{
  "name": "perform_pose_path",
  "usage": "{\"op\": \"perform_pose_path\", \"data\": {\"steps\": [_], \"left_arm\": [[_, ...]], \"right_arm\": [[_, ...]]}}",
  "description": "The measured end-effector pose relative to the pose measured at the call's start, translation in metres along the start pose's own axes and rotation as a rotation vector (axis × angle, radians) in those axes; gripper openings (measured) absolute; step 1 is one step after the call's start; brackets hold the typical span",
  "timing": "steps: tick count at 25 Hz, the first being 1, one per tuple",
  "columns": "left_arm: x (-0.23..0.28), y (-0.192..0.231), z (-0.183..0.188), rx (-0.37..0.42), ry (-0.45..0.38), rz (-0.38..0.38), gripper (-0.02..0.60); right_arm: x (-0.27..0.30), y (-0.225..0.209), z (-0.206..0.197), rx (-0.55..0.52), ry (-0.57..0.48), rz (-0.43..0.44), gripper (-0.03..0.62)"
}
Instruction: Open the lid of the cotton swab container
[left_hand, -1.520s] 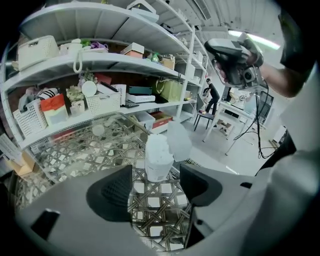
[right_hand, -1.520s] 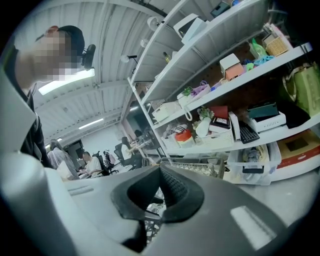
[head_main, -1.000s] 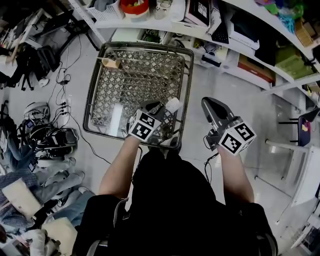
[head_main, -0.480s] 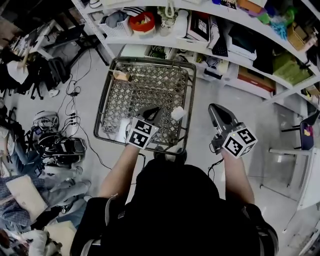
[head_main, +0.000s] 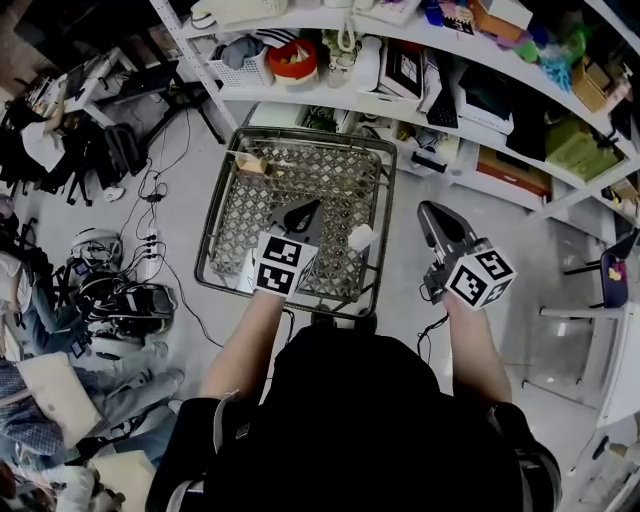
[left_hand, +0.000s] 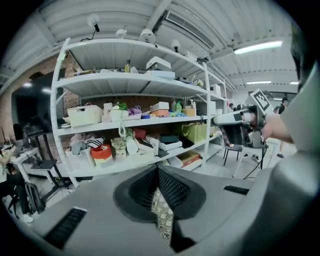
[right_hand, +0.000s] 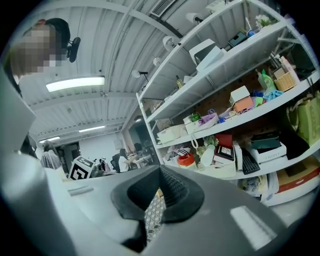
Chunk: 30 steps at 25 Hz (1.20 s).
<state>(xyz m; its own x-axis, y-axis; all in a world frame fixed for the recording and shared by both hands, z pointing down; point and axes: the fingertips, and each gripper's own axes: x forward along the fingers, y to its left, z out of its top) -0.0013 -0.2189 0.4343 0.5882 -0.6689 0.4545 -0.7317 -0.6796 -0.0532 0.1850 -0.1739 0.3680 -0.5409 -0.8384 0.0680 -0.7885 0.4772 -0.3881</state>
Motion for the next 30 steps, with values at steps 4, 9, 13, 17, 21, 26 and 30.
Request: {"op": "perform_pose_path", "data": {"steps": [4,9,13,17,21,26,30], "left_arm": [[-0.007,0.005,0.023,-0.037,-0.049,0.002,0.006],[-0.021,0.023,0.051,-0.065,-0.092,-0.007,0.006],[-0.034,0.037,0.070,-0.056,-0.132,0.018,0.006],[-0.055,0.042,0.074,-0.081,-0.172,0.037,0.006],[-0.070,0.042,0.070,-0.073,-0.193,0.064,0.006],[-0.082,0.052,0.067,-0.079,-0.219,0.108,0.006],[-0.083,0.066,0.065,-0.110,-0.221,0.127,0.006]], "right_arm": [[0.010,0.016,0.005,-0.030,0.000,0.035,0.009],[0.009,0.038,0.013,-0.080,-0.018,0.044,0.009],[0.005,0.039,0.012,-0.075,-0.026,0.015,0.008],[0.017,0.041,0.022,-0.078,-0.033,0.010,0.008],[0.025,0.052,0.038,-0.090,-0.059,0.024,0.008],[0.018,0.054,0.054,-0.114,-0.082,0.007,0.008],[0.006,0.043,0.067,-0.129,-0.112,-0.049,0.008]]}}
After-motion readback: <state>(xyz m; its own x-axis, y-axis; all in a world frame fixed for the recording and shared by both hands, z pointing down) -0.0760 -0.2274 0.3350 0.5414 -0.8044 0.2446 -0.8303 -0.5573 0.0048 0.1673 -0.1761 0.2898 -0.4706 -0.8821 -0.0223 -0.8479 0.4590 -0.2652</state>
